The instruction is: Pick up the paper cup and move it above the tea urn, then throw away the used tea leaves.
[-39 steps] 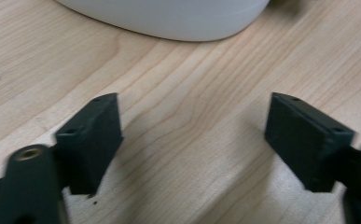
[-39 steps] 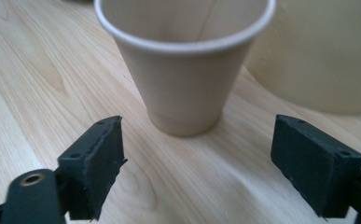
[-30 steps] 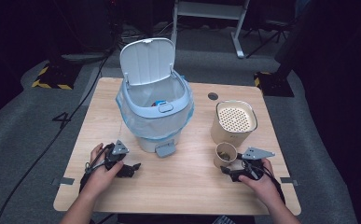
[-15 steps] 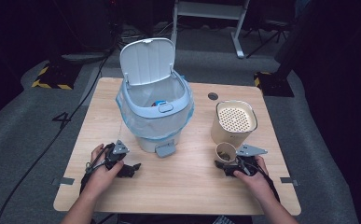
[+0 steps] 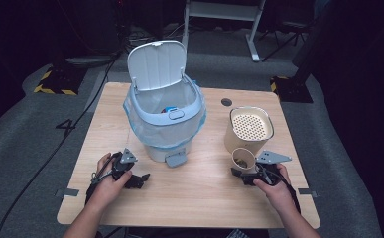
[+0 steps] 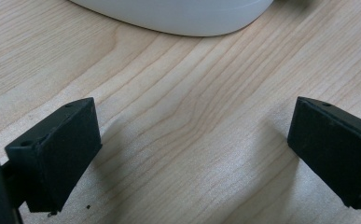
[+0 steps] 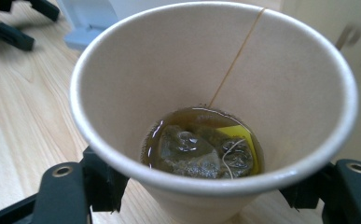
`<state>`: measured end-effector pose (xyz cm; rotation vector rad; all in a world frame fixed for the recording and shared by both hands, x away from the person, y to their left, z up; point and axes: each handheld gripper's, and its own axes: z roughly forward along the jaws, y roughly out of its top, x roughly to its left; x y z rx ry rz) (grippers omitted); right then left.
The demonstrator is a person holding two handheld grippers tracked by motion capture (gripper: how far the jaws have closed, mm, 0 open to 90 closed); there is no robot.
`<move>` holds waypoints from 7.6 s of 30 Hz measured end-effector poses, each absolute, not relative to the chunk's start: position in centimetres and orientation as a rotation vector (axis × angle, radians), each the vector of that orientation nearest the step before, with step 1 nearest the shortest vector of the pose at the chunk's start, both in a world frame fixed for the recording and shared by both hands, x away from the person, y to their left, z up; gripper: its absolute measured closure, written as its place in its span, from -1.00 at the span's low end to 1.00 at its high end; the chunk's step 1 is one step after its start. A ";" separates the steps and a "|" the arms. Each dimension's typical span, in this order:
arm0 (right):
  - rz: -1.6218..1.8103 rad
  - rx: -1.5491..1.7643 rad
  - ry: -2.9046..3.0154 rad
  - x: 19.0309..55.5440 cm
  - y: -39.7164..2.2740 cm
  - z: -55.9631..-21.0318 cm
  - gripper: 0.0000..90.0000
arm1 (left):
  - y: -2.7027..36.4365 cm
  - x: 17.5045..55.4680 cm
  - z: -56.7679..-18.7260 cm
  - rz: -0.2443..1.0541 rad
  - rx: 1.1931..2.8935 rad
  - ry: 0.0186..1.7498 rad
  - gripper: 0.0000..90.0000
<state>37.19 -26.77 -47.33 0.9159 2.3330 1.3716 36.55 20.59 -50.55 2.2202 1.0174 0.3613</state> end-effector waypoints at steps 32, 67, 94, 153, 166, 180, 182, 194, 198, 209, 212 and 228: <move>1.380 0.821 2.345 38.5 -29.4 -35.1 -0.31 | 20.7 36.9 -50.6 0.363 2.232 1.007 -1.00; 1.256 0.942 2.259 48.2 -30.9 -34.3 -0.31 | 20.7 36.6 -50.6 0.366 2.229 1.018 -0.99; 0.961 0.706 2.233 48.1 -30.1 -33.4 -0.31 | 20.7 36.5 -50.6 0.369 2.227 1.025 -1.00; -0.670 -0.533 1.308 45.3 -24.3 -34.1 -0.30 | 20.7 36.6 -50.6 0.365 2.229 1.022 -1.00; -0.303 -0.191 1.671 46.1 -25.7 -32.8 -0.31 | 20.8 36.7 -50.6 0.364 2.230 1.018 -1.00; 0.485 0.503 2.078 46.8 -29.7 -31.7 -0.32 | 21.1 36.9 -50.6 0.344 2.244 0.983 -1.00; 0.619 0.562 2.102 46.6 -30.2 -32.0 -0.33 | 21.0 36.9 -50.6 0.344 2.243 0.983 -1.00; 1.122 0.879 2.167 46.4 -32.7 -32.6 -0.33 | 21.0 36.8 -50.6 0.350 2.241 0.988 -1.00; 1.183 0.906 2.185 46.3 -32.7 -32.9 -0.33 | 21.0 36.8 -50.6 0.355 2.238 0.993 -0.99; 1.334 0.849 2.256 45.0 -32.2 -33.0 -0.33 | 21.0 36.7 -50.5 0.356 2.241 0.997 -1.00; 1.362 0.806 2.280 44.2 -32.1 -33.1 -0.33 | 21.0 36.7 -50.5 0.359 2.242 0.994 -1.00; 1.379 0.704 2.328 43.8 -30.7 -31.8 -0.33 | 20.9 36.7 -50.6 0.352 2.235 1.005 -1.00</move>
